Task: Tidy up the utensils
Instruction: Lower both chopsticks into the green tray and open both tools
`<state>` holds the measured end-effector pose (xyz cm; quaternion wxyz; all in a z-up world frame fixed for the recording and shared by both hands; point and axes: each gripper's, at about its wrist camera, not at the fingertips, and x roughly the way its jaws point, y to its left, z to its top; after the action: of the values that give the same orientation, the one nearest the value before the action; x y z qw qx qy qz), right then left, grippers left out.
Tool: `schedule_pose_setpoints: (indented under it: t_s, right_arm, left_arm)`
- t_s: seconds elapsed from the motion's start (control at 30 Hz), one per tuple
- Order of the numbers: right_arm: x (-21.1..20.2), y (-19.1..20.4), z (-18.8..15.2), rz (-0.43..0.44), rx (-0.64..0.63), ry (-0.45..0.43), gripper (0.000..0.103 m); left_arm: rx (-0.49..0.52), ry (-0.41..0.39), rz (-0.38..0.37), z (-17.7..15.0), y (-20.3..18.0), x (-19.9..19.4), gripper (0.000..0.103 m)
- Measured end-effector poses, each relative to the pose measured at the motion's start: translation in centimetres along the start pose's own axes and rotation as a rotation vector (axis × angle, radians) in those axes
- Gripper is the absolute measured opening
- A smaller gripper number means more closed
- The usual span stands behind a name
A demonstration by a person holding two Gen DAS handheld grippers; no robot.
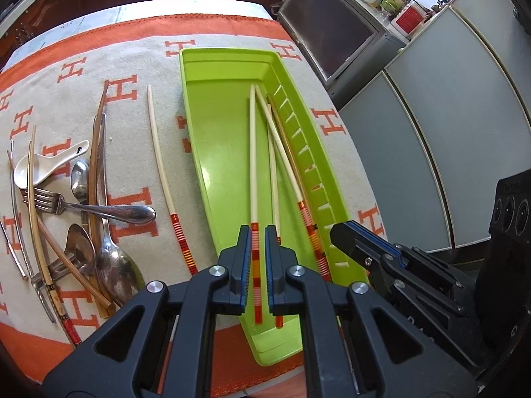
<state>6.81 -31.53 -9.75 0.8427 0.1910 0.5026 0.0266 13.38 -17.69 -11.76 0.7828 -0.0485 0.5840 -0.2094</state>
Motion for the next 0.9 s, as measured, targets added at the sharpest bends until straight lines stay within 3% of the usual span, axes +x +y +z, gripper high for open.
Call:
schedule_pose_setpoints:
  t_s: [0.03, 0.1, 0.2, 0.9]
  right_arm:
    - [0.0, 0.0, 0.0, 0.001, 0.005, 0.0, 0.007]
    - [-0.1, -0.2, 0.1, 0.001, 0.014, -0.003, 0.007]
    - [-0.2, -0.2, 0.1, 0.001, 0.019, -0.007, 0.007]
    - [-1.7, 2.4, -1.9, -0.01, -0.034, -0.008, 0.007]
  left_arm:
    - [0.003, 0.005, -0.004, -0.1, 0.0, 0.0, 0.011]
    - [0.008, 0.003, -0.001, -0.5, 0.0, -0.3, 0.033]
    - [0.02, -0.026, 0.011, -1.0, -0.2, -1.2, 0.046]
    - [0.036, -0.158, 0.166, -3.8, 2.2, -6.8, 0.049]
